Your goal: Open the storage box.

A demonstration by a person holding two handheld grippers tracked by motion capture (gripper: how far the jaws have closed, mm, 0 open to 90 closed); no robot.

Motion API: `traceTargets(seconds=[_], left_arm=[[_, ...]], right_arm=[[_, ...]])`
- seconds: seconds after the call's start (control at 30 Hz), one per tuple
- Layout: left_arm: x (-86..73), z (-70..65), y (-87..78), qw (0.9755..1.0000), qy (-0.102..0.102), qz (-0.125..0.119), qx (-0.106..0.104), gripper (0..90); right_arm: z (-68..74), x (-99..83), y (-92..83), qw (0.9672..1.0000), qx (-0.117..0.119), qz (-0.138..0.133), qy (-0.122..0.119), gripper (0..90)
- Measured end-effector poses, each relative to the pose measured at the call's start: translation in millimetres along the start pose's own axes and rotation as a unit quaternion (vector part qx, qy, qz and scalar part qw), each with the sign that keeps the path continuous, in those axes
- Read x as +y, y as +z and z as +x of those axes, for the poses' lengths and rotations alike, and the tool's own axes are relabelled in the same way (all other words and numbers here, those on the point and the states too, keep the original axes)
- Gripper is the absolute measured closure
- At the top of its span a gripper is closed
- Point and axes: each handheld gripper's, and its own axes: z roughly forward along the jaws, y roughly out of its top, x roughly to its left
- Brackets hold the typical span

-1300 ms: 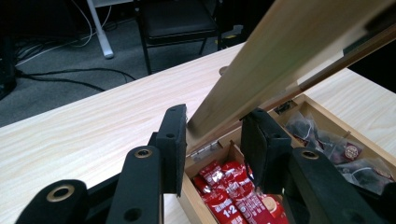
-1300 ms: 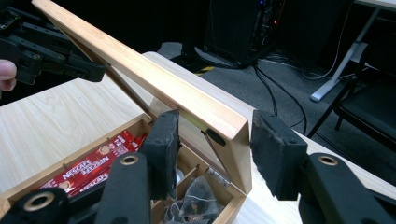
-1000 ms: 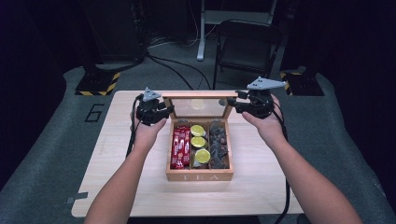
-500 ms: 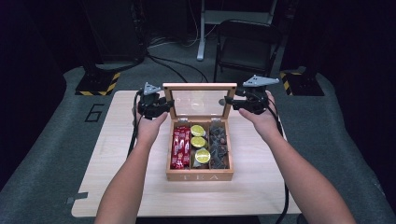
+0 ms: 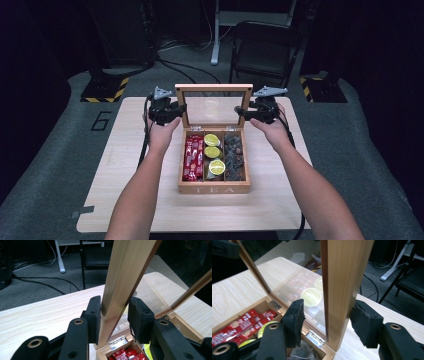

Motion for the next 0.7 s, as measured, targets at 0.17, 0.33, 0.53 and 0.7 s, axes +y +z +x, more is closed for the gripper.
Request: traceTargets(seconds=[0.17,0.33,0.53,0.7], left_arm=[[-0.5,-1.5,3.4,1.0,0.006,0.002,0.005,60.9],[-1.4,-3.1,6.6,0.9999,0.011,0.005,0.011,59.0],[-3.3,-2.0,10.3,0.9998,0.014,0.006,0.011,58.2],[-6.1,-1.2,12.8,0.9999,0.007,0.002,0.011,58.2]], right_arm=[[-2.6,-2.8,4.9,0.9998,0.0,-0.011,0.016,50.6],[-7.0,-12.4,13.0,0.9986,-0.001,-0.008,0.052,54.3],[-5.1,-19.1,20.7,0.999,-0.014,-0.001,0.043,55.4],[-5.2,-21.5,24.0,0.9991,-0.018,-0.001,0.037,56.6]])
